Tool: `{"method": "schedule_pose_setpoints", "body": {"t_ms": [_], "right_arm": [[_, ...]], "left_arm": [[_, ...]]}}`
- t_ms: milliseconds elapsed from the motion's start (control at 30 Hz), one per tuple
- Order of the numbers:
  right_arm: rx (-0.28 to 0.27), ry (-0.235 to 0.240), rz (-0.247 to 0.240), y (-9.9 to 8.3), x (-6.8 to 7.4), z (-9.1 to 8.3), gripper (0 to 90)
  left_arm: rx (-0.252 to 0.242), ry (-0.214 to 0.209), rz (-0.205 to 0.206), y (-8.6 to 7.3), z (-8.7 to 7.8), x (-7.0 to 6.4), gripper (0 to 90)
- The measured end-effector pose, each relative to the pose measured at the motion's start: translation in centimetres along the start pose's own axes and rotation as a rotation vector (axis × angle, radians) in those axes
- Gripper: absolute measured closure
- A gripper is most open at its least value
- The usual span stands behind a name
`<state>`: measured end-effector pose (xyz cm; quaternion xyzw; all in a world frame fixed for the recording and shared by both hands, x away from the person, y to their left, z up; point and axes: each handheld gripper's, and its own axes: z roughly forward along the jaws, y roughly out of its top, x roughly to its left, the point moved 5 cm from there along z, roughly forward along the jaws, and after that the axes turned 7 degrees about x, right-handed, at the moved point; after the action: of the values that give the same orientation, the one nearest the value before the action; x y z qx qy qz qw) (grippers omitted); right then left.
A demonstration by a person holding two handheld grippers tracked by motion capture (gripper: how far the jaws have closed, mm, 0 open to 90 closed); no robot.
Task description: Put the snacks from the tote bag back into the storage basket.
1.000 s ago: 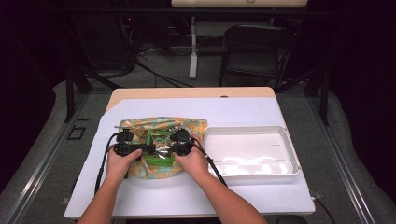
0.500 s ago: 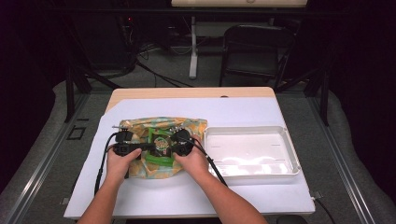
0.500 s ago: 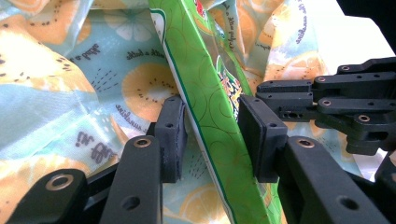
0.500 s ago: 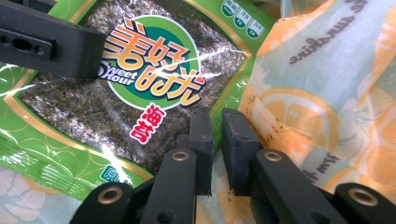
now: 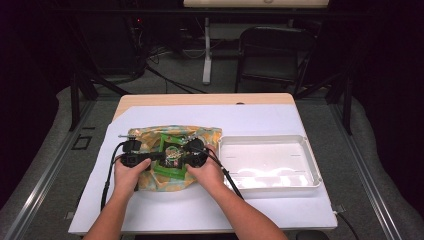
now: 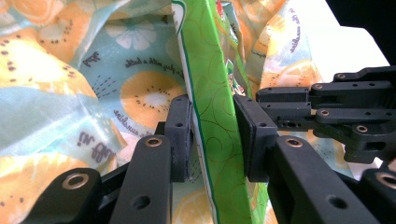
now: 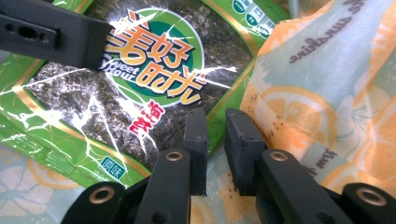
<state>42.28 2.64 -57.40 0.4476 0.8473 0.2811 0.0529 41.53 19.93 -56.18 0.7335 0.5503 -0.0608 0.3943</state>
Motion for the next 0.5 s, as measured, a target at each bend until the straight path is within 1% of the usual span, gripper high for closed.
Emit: {"method": "schedule_pose_setpoints", "body": {"t_ms": [67, 100, 167, 233, 267, 333, 433, 500], "right_arm": [[-0.01, -0.008, 0.0, 0.0, 0.1, -0.1, 78.2], [-0.001, -0.011, -0.014, -0.1, 0.1, -0.2, 78.1], [0.0, -0.008, -0.017, -0.1, 0.2, -0.2, 77.8], [-0.002, 0.001, -0.018, -0.2, 0.3, -0.4, 76.9], [-0.021, 0.005, -0.006, -0.1, 0.4, -0.4, 76.7], [-0.011, 0.006, -0.023, -0.2, 0.4, -0.6, 76.0], [-0.03, 0.018, -0.02, -0.2, 0.6, -0.9, 74.8], [-0.031, 0.027, -0.032, -0.2, 0.7, -1.2, 73.3]], "left_arm": [[-0.002, 0.004, 0.001, 0.0, -0.1, 0.0, 70.0], [0.0, 0.007, 0.0, 0.0, -0.1, -0.1, 70.4], [-0.004, 0.011, 0.003, 0.0, -0.1, -0.1, 70.6], [-0.006, 0.011, 0.008, 0.0, -0.1, -0.2, 70.9], [-0.007, 0.012, 0.007, 0.0, -0.1, -0.2, 71.0], [-0.006, 0.011, 0.008, 0.0, -0.1, -0.2, 71.2], [-0.01, 0.009, 0.006, 0.0, -0.2, -0.2, 71.5], [-0.013, 0.005, 0.004, 0.0, -0.2, -0.3, 71.8]]}}
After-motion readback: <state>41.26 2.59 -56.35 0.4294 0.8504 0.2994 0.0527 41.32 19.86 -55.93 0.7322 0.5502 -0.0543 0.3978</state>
